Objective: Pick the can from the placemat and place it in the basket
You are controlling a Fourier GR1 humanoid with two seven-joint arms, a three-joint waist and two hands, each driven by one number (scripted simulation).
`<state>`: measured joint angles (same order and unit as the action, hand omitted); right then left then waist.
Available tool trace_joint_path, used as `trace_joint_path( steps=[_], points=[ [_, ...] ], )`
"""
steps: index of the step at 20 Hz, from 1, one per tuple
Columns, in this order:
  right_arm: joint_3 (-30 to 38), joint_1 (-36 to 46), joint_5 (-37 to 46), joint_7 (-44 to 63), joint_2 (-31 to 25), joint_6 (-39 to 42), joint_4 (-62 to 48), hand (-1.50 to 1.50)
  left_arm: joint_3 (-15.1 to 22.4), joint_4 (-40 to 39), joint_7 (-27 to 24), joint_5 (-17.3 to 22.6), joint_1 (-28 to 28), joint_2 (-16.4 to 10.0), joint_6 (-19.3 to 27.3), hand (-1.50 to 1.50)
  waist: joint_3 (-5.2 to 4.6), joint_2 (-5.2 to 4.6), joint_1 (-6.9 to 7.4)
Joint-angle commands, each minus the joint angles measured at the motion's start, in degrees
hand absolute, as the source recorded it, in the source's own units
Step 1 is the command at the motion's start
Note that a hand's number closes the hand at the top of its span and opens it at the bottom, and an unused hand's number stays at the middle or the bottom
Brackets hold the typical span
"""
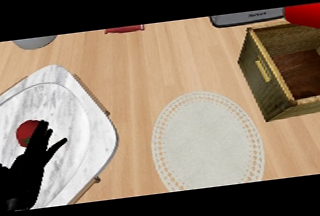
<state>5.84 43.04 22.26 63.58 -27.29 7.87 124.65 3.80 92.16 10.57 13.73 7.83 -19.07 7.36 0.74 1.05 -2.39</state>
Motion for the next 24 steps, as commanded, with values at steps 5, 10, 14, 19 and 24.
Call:
trace_joint_path(
  steps=[5, 10, 14, 19, 24],
  points=[
    [7.0, 4.1, -7.6, 0.5, -8.5, 6.9, -12.8, 1.50, 3.9, -7.8, 2.9, -2.1, 2.9, 1.1, -1.0, 0.00, -0.86, -1.33, 1.56],
    [10.9, 3.5, -10.5, -4.6, -10.7, 6.3, -19.4, 1.50, 3.5, -7.3, 5.1, -1.9, 1.9, 0.4, -0.9, 0.00, -0.75, -1.42, 2.14],
    [13.4, -0.1, -11.1, -9.7, -8.9, 4.1, -24.2, 1.50, 4.3, -7.0, 6.6, -2.5, 0.2, 0.9, -0.4, 0.00, -0.65, -1.71, 2.16],
    [17.4, -0.1, -13.3, -12.6, -7.9, 2.5, -28.1, 1.50, 4.4, -6.4, 4.4, -3.3, 2.7, 1.1, -0.5, 0.00, -0.70, -1.41, 2.77],
    [16.9, -5.1, -12.1, -18.5, -4.7, 0.6, -28.8, 1.50, 3.3, -7.6, 6.1, -2.0, 0.3, 0.4, -1.6, 0.00, -0.67, -1.56, 2.54]
  ],
)
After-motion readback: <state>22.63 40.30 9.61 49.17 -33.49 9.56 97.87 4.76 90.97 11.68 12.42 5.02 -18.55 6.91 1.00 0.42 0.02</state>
